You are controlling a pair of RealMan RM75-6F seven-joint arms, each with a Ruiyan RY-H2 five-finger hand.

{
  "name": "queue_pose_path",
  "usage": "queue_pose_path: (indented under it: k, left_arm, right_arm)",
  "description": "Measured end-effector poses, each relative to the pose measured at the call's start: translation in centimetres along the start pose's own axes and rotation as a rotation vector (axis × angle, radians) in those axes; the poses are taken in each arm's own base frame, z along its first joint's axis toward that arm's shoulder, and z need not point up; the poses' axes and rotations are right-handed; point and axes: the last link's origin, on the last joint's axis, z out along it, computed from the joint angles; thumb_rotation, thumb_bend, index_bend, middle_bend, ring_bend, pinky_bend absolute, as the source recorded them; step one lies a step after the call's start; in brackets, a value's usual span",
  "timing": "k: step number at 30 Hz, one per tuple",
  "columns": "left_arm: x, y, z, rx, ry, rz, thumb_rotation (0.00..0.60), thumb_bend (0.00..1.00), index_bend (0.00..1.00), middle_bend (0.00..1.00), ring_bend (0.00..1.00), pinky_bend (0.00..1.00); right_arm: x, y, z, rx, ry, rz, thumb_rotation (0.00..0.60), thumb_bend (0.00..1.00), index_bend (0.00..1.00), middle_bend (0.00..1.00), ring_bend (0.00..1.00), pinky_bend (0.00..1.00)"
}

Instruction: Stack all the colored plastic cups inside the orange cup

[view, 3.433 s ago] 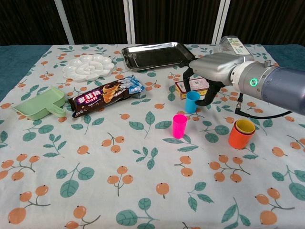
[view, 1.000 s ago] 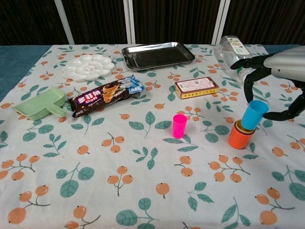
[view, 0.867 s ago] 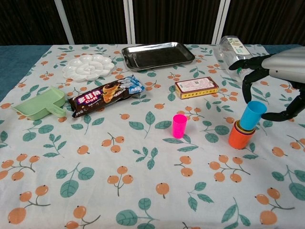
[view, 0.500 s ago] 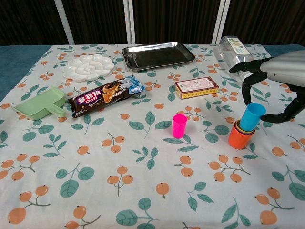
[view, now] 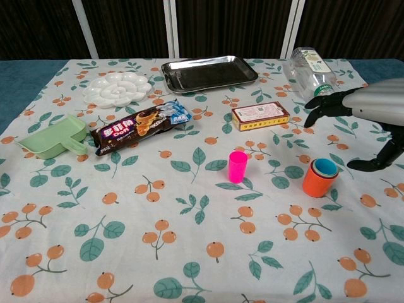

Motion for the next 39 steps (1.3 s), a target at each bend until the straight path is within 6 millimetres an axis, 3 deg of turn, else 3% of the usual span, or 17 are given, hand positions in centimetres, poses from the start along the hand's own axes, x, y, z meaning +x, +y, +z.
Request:
queue_pose_path:
  k: [14,24,29,39]
  left_arm:
    - [0.0,0.0,0.0,0.002,-0.001,-0.005,0.6,0.19,0.1,0.07,0.01,0.0]
    - [0.0,-0.1,0.0,0.007,-0.001,-0.01,0.6,0.2,0.1,0.07,0.01,0.0]
    - [0.0,-0.1,0.1,0.008,0.0,-0.012,0.6,0.2,0.1,0.07,0.01,0.0]
    - [0.0,-0.2,0.1,0.015,-0.002,-0.014,0.6,0.2,0.1,0.07,0.01,0.0]
  right_arm:
    - [3.3,-1.7,1.8,0.038,0.06,-0.026,0.6,0.18,0.0,0.0,0.01,0.09]
    - [2.8,-5.7,3.6,0.109,0.069,-0.01,0.6,0.17,0.0,0.0,0.01,0.09]
    - [2.3,-7.5,5.1,0.122,0.089,0.012,0.6,0.17,0.06,0.0,0.01,0.09]
    - [1.5,-8.2,7.2,0.093,0.083,0.01,0.6,0.25,0.19,0.0,0.01,0.09]
